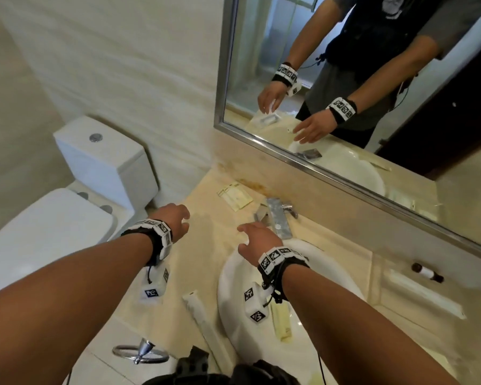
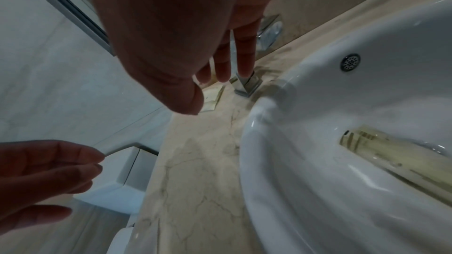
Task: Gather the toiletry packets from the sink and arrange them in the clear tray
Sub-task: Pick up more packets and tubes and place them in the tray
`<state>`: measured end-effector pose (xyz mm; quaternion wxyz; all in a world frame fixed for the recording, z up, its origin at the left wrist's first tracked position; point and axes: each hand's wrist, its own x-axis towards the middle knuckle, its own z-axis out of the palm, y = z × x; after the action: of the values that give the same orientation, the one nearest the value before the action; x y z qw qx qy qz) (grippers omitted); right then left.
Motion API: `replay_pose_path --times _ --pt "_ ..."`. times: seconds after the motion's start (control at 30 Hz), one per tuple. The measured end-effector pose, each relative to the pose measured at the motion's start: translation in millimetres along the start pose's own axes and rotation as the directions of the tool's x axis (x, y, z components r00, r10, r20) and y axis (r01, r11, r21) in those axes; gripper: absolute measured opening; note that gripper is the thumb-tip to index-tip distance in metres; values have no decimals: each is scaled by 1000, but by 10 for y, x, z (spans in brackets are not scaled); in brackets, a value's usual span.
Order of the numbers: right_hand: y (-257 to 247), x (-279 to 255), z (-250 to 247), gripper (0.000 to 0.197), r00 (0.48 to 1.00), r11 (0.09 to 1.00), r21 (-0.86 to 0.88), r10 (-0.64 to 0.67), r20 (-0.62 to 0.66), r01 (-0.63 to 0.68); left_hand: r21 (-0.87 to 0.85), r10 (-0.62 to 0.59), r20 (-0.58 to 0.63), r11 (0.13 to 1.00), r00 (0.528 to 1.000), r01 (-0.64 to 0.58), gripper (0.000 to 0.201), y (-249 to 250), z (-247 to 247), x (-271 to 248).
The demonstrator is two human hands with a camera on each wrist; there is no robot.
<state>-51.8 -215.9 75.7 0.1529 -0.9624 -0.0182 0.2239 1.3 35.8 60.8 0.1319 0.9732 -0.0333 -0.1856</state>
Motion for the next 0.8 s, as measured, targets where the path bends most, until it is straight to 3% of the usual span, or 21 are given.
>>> replay_pose_path --times 0.3,0.57,0.8 --pt "-152 761 100 60 998 999 14 35 60 -36 -173 -3 20 985 1000 6 38 -44 71 669" --pt "-150 1573 127 67 991 991 27 127 34 -128 -264 14 66 964 998 4 38 313 210 1331" --pt "-139 2145 214 77 981 981 -27 192 13 -192 -285 2 120 958 993 32 38 286 441 1618"
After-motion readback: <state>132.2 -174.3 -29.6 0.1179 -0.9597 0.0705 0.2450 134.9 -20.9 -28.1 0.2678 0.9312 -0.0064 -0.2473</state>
